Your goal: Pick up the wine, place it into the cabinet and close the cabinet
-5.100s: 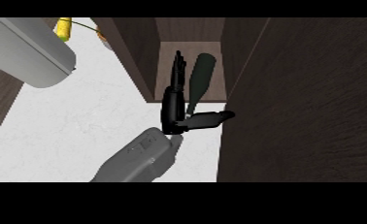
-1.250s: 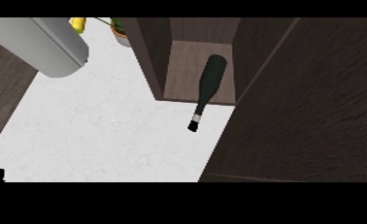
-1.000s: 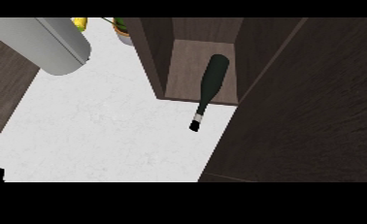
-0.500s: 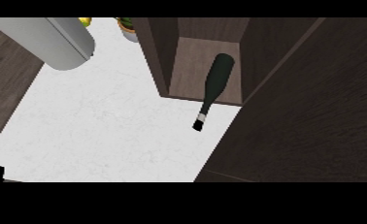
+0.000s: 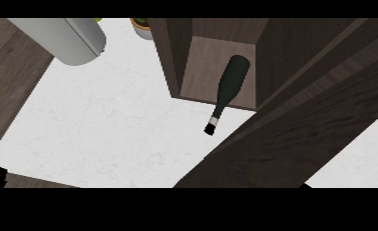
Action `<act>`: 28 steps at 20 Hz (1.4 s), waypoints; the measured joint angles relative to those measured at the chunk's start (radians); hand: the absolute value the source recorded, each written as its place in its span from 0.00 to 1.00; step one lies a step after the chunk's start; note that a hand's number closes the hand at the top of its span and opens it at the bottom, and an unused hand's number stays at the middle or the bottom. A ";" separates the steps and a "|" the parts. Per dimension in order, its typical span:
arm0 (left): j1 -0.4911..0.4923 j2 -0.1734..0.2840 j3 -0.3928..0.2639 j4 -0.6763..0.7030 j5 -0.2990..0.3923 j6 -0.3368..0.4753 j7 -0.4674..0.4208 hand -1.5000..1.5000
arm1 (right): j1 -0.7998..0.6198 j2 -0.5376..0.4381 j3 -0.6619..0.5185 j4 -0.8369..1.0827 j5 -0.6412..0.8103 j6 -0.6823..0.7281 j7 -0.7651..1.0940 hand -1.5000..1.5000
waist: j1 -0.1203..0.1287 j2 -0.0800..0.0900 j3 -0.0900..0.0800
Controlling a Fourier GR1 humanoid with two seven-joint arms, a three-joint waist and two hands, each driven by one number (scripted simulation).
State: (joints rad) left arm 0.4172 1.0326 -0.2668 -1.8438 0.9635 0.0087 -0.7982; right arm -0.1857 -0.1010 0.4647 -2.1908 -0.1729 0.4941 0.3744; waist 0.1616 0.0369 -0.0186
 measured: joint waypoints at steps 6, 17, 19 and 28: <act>-0.026 -0.002 -0.006 -0.005 -0.004 -0.014 0.006 1.00 | -0.213 0.073 -0.047 0.186 0.095 -0.150 0.032 1.00 | 0.032 0.008 0.002; -0.076 -0.004 -0.014 -0.009 -0.010 -0.022 0.028 1.00 | -0.634 0.098 -0.173 0.593 0.186 -0.350 0.045 1.00 | 0.078 0.027 0.007; -0.087 -0.004 -0.015 -0.007 -0.010 -0.026 0.033 1.00 | -0.692 0.098 -0.197 0.664 0.171 -0.374 0.045 1.00 | 0.081 0.029 0.010; -0.110 -0.018 -0.021 0.009 -0.007 -0.030 0.045 1.00 | -0.769 0.102 -0.232 0.794 0.040 -0.410 0.061 1.00 | 0.067 0.011 0.015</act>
State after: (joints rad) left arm 0.3071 1.0148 -0.2876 -1.8343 0.9568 -0.0215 -0.7535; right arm -0.9547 0.0009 0.2329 -1.3973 -0.1328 0.0846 0.4357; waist 0.2288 0.0479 -0.0038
